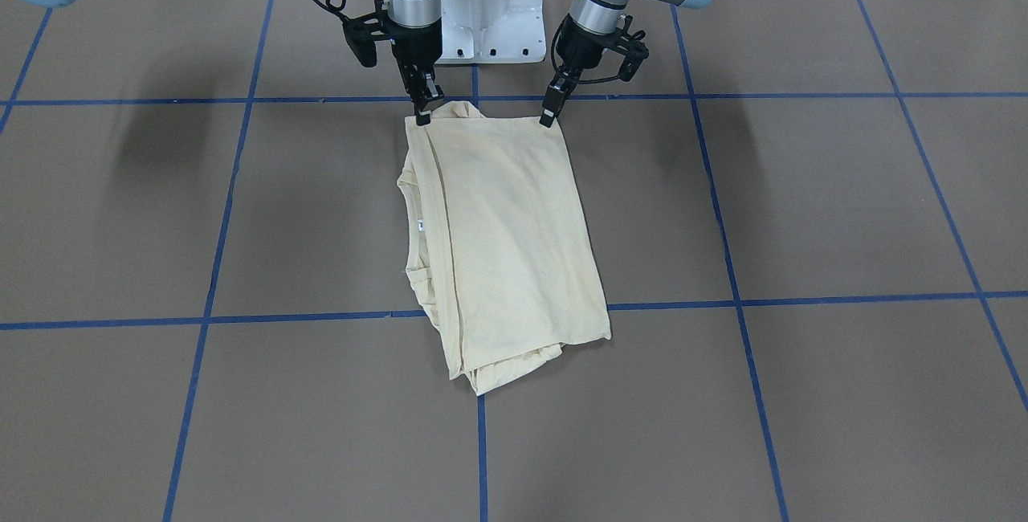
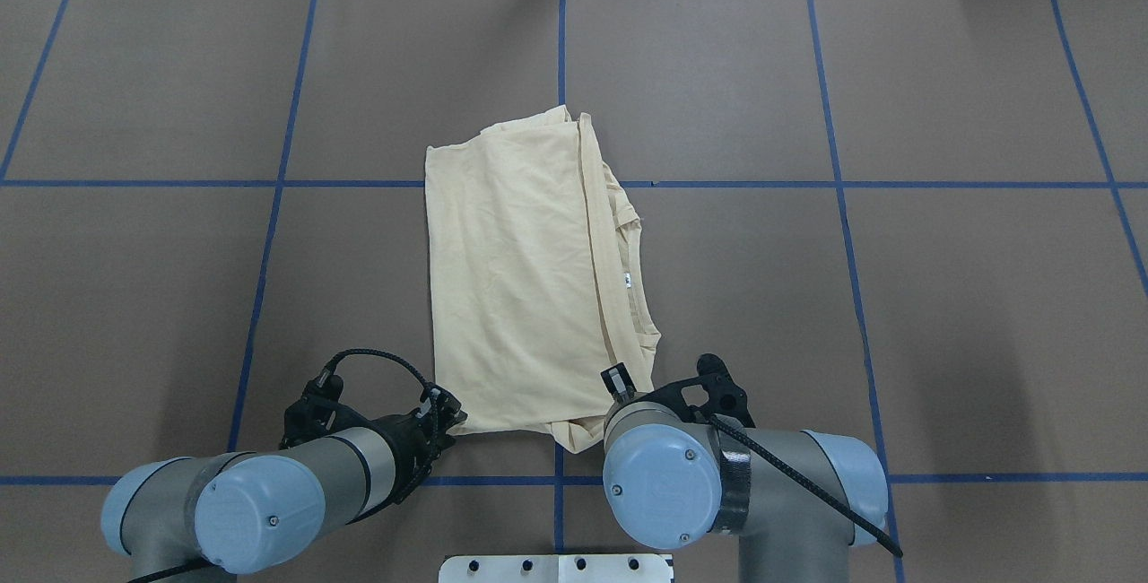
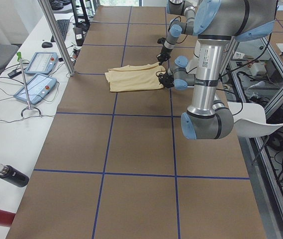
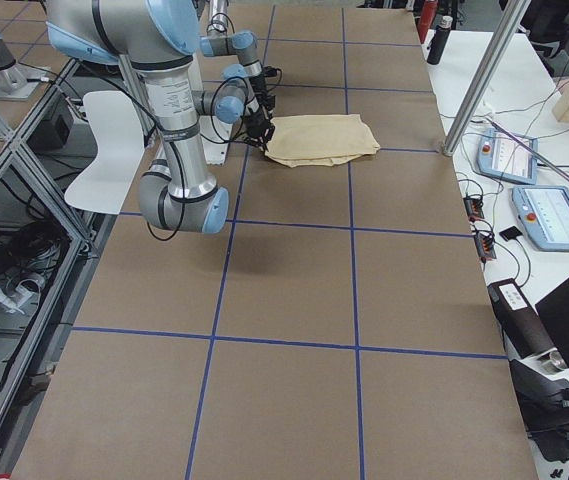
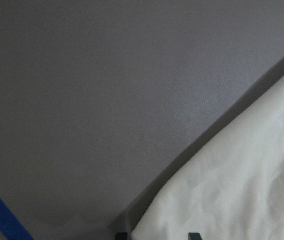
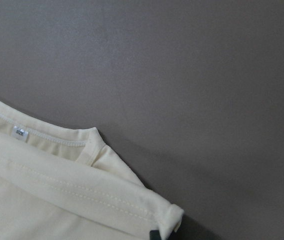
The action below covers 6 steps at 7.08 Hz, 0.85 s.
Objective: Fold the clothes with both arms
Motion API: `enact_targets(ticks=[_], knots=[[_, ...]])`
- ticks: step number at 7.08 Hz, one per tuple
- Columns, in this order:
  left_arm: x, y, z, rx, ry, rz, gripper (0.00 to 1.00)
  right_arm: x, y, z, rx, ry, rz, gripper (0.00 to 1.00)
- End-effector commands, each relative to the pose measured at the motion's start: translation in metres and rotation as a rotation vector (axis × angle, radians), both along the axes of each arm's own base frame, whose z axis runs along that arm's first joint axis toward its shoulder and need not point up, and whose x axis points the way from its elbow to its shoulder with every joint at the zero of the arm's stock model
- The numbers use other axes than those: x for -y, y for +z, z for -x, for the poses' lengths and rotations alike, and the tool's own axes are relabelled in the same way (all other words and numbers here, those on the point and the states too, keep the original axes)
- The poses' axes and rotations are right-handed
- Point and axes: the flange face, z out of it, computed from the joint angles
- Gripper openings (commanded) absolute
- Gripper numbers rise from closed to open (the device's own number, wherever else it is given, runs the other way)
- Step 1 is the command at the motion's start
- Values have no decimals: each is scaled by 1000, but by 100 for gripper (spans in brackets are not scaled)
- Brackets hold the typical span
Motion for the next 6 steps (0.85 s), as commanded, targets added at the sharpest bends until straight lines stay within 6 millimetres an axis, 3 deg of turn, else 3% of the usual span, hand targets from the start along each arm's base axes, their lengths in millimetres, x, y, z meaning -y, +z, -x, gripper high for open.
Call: enact_targets(ticks=[1,3,4,6], knots=[[-2,-1,0,21,12,-4,0,0,1,0,-1,2,0,0],[-12,-20,9,27,37,-6,0,-1,0,-1,2,1,0,0],[-21,-40,19,-10,85,-12,0,-2,-7,-6,19,2,-2,0],[-39,-90,61,-59,154,4,0,-37,-27,-51,41,-36,8,0]])
